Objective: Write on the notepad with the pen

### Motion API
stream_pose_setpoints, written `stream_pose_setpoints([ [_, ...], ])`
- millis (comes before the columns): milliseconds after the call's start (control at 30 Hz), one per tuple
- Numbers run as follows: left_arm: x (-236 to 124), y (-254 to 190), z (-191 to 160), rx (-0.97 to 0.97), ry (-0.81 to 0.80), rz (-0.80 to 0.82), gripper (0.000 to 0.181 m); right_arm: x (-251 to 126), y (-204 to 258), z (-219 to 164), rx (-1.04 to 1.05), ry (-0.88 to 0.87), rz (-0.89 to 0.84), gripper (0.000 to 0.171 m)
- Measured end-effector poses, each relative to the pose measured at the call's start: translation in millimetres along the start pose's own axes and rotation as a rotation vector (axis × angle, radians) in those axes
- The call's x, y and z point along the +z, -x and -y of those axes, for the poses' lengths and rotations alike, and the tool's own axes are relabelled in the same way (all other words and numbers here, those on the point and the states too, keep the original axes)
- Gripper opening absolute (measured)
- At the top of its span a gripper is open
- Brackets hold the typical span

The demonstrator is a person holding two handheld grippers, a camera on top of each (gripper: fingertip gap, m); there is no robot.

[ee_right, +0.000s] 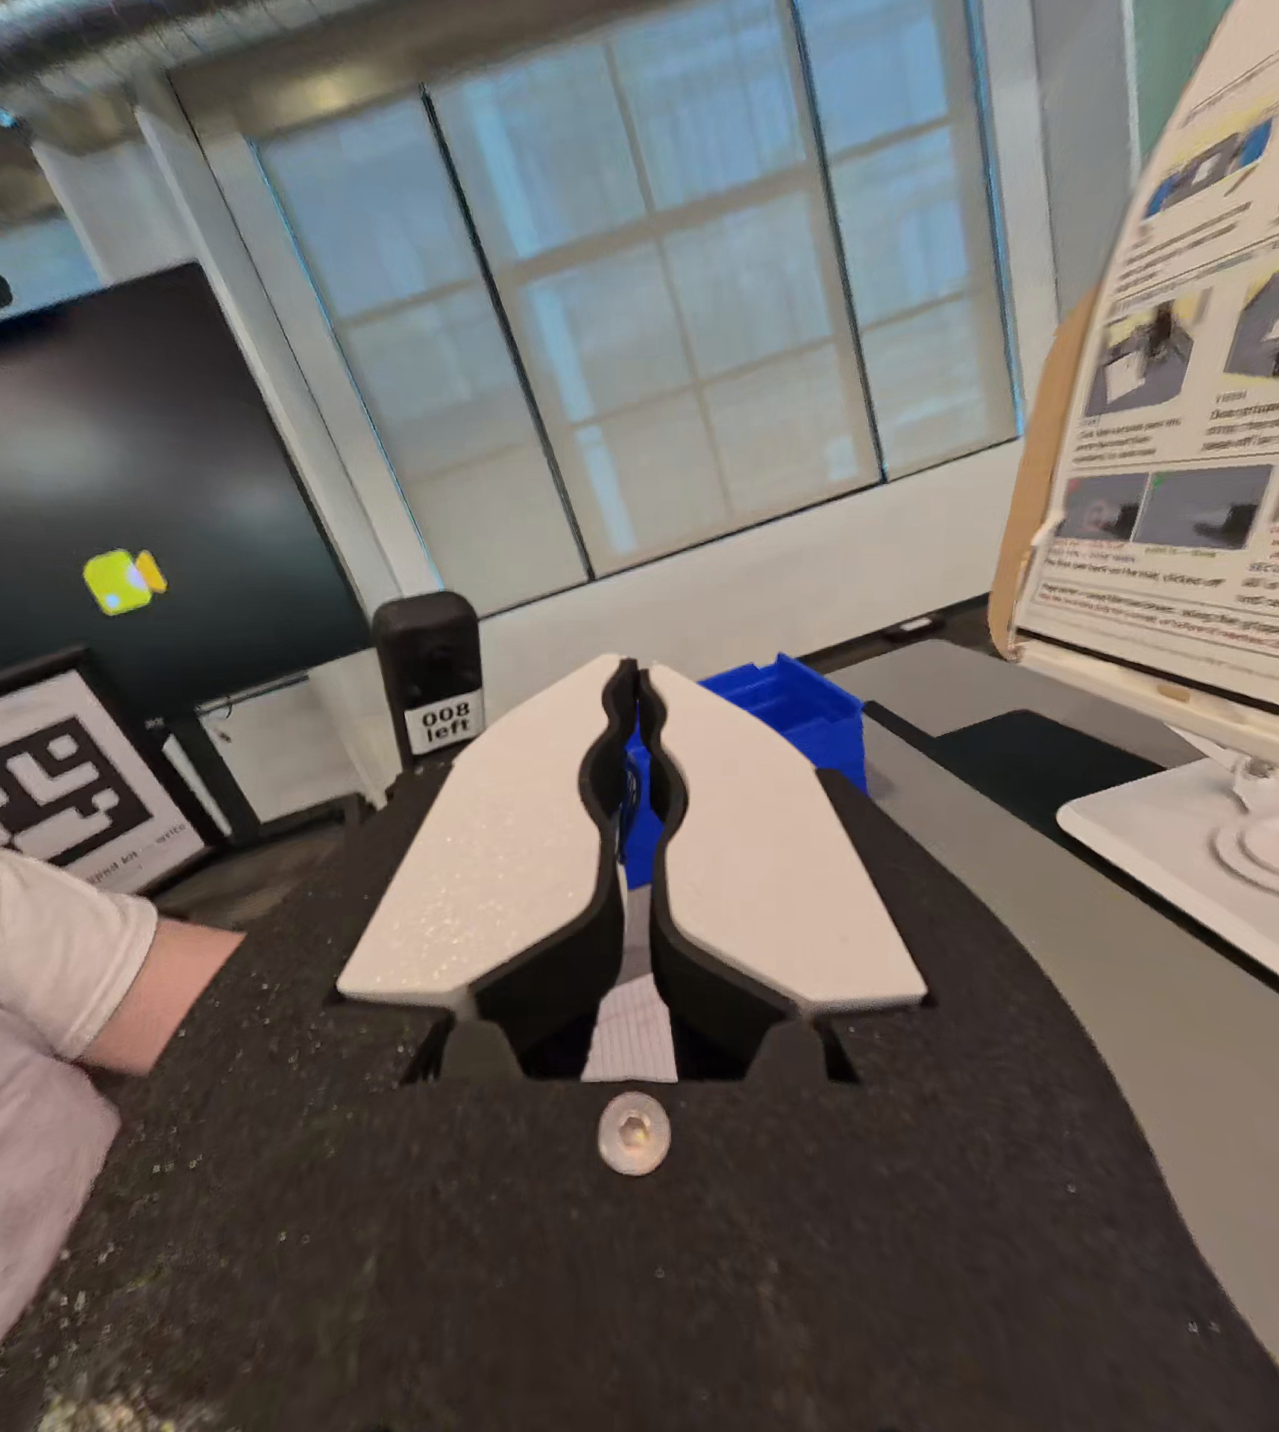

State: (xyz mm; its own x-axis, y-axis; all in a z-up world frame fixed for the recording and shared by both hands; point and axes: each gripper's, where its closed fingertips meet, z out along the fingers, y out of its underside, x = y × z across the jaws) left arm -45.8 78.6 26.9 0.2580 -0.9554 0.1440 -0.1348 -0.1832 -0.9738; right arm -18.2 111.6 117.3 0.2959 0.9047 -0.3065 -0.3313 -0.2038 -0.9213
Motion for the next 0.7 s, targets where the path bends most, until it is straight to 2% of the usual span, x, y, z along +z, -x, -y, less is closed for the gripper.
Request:
stream_pose_setpoints([
  [333, -5.4, -11.7, 8.4, -0.009, -0.073, -0.053, 0.01, 11.1, 22.2, -10.0, 0.011, 0.042, 0.146, 0.0],
  [500, -4.9, -12.7, 4.3, 0.006, -0.061, -0.053, 0.01, 10.2, 22.3, -0.8, -0.025, -0.004, 0.115, 0.0],
  [700, -4.0, -15.5, 5.6, 0.018, -0.065, -0.048, 0.01, 16.1, 25.4, -12.3, -0.03, 0.072, 0.136, 0.0],
])
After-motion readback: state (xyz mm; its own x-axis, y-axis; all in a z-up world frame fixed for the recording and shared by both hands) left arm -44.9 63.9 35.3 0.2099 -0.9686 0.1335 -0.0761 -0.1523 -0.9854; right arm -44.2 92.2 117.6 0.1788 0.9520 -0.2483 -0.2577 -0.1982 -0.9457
